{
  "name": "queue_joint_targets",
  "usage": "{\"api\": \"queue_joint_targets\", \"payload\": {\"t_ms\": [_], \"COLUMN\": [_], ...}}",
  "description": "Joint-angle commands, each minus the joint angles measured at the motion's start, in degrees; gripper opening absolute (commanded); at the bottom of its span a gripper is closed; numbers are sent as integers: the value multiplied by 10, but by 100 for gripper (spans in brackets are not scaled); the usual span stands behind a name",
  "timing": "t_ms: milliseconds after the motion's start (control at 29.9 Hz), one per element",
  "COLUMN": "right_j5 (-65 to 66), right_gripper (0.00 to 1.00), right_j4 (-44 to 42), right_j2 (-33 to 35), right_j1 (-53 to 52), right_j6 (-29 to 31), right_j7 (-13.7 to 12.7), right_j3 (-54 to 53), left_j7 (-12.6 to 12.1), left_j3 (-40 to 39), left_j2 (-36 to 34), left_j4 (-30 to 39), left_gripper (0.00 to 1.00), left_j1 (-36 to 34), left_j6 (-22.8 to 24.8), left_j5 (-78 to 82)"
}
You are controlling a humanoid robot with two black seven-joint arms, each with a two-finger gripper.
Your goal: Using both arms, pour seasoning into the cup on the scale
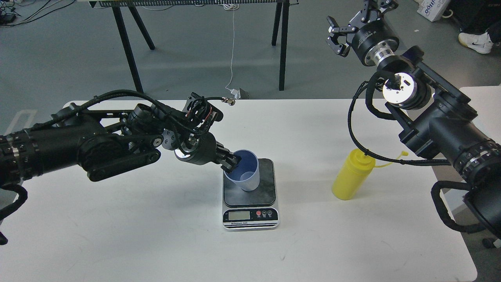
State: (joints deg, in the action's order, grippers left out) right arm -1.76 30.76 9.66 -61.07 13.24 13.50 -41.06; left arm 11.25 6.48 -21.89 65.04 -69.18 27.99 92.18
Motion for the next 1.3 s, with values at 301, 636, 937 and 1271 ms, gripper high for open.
{"api": "queue_joint_targets", "payload": {"t_ms": [301, 636, 937, 1271], "right_j5": [0, -2, -27, -174], "right_gripper": [100, 100, 100, 100], "right_j4": [1, 3, 11, 11], "right_j2": [-1, -2, -12, 19], "right_j1": [8, 19, 0, -7], "right_j6": [0, 6, 7, 6], "right_j7": [-1, -21, -147, -359], "right_j3": [1, 6, -27, -271], "left_j7": [8, 10, 10, 11], "left_j3": [-2, -57, -108, -161], "left_j2": [-5, -44, -115, -134], "left_j4": [0, 1, -74, -317], "left_gripper": [28, 100, 100, 100], "left_j1": [-4, -32, -117, -105], "left_j6": [0, 0, 0, 0], "left_j5": [-10, -78, -283, -635]}}
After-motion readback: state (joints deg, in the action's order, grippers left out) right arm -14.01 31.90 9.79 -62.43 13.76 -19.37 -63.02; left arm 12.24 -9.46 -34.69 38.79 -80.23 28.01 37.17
